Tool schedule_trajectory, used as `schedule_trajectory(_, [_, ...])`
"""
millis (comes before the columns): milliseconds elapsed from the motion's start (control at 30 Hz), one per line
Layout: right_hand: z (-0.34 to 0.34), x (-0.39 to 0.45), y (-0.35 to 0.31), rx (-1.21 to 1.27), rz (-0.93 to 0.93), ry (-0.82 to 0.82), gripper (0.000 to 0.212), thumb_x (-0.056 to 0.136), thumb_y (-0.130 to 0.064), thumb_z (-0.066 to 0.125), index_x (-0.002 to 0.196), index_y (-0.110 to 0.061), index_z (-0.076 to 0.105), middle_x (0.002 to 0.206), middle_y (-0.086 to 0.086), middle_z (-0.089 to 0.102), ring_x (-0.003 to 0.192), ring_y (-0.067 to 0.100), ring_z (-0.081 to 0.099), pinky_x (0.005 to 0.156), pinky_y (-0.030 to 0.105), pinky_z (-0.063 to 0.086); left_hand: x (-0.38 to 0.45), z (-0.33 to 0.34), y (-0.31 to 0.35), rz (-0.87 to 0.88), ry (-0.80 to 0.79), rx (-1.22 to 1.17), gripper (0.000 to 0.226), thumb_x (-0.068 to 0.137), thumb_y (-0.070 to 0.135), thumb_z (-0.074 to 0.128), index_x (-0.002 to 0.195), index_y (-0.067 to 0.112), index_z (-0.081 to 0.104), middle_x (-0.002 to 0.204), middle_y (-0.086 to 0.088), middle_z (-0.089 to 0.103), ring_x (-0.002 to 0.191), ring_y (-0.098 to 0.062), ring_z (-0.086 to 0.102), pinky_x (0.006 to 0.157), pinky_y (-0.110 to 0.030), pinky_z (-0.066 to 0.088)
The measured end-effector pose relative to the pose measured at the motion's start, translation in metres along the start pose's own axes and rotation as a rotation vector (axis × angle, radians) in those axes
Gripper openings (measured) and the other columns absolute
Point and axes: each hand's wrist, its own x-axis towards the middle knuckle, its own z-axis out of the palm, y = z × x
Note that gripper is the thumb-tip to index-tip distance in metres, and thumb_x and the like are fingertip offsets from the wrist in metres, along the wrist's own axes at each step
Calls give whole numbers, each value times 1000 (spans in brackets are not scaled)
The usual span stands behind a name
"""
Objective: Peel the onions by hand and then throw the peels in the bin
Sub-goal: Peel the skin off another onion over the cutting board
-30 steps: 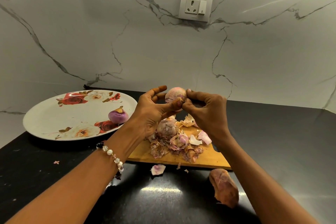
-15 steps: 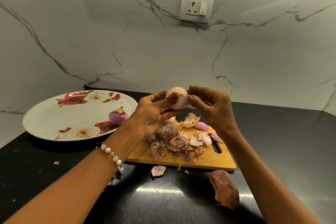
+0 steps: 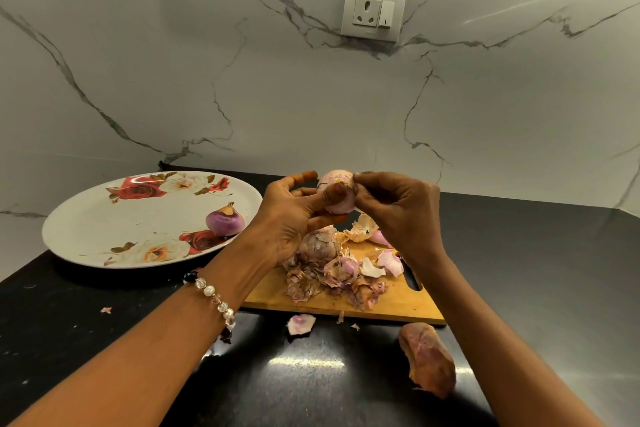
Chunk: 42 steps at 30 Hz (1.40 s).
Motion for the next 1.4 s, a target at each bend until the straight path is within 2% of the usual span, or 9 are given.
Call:
schedule_trajectory(267, [6, 0, 3, -269, -94, 90, 12, 81, -11, 70, 90, -3, 71, 104, 12, 67, 97, 25, 63, 76, 36, 58, 0, 3, -2, 11, 20, 6, 72, 66, 10, 75, 132, 7, 47, 109, -15, 65, 90, -32, 69, 66, -39, 61])
schedule_trajectory(433, [-3, 7, 9, -291, -9, 120, 4, 81, -7, 69, 84, -6, 66, 94, 10, 62, 83, 19, 59, 68, 19, 49, -2, 4, 1, -34, -35, -169, 74, 62, 11, 72, 131, 3, 47, 107, -18, 65, 86, -32, 71, 63, -39, 61])
schedule_trajectory(567, [-14, 10, 8, -141, 128, 157, 18, 85, 6, 65, 97, -7, 68, 92, 8, 70, 78, 6, 64, 67, 10, 51, -1, 2, 2, -87, -51, -251, 69, 65, 14, 71, 129, -1, 49, 119, -24, 61, 95, -37, 68, 64, -40, 60])
schedule_trajectory(700, [-18, 12, 4, 8, 155, 75, 23, 89, -10, 68, 111, -5, 67, 93, 6, 73, 82, 12, 72, 76, 24, 59, 2, 1, 3, -140, -42, -286, 45, 75, 19, 68, 112, -3, 56, 118, -27, 61, 103, -40, 64, 66, -37, 61])
schedule_trajectory(833, [-16, 11, -3, 70, 135, -101, 47, 79, -31, 70, 119, -7, 63, 99, 3, 72, 90, 9, 71, 80, 22, 57, 2, 0, 4, -154, -18, -284, 30, 83, 18, 66, 105, 0, 57, 113, -27, 62, 101, -40, 65, 66, -36, 61])
schedule_trajectory(967, [-8, 8, -3, 35, 94, -159, 44, 81, -21, 74, 121, -5, 64, 108, 1, 69, 93, 6, 69, 81, 18, 56, 2, 1, 3, -120, -12, -212, 24, 86, 15, 65, 103, -1, 58, 106, -26, 63, 94, -37, 68, 65, -37, 61])
schedule_trajectory(1133, [-4, 5, -3, -1, 76, -130, 37, 81, -10, 75, 116, -3, 66, 103, 0, 68, 88, 7, 69, 80, 16, 56, 4, 0, 1, -29, -8, -87, 68, 69, 20, 74, 130, 2, 49, 118, -23, 61, 91, -32, 70, 67, -38, 60])
schedule_trajectory(1233, [-4, 5, -2, -12, 76, -127, 34, 81, -8, 75, 115, -2, 67, 103, 0, 68, 88, 8, 69, 80, 15, 55, 2, 0, 1, -7, 11, -26, 76, 63, 22, 75, 132, 5, 47, 121, -21, 59, 91, -33, 70, 70, -41, 60])
schedule_trajectory(1400, [-9, 7, -3, 199, 253, -155, 54, 76, -23, 75, 124, -4, 60, 108, 8, 70, 93, 14, 71, 76, 26, 59, 1, 1, 2, -69, 46, -177, 23, 86, 13, 66, 106, 2, 59, 105, -23, 64, 95, -37, 68, 72, -40, 60])
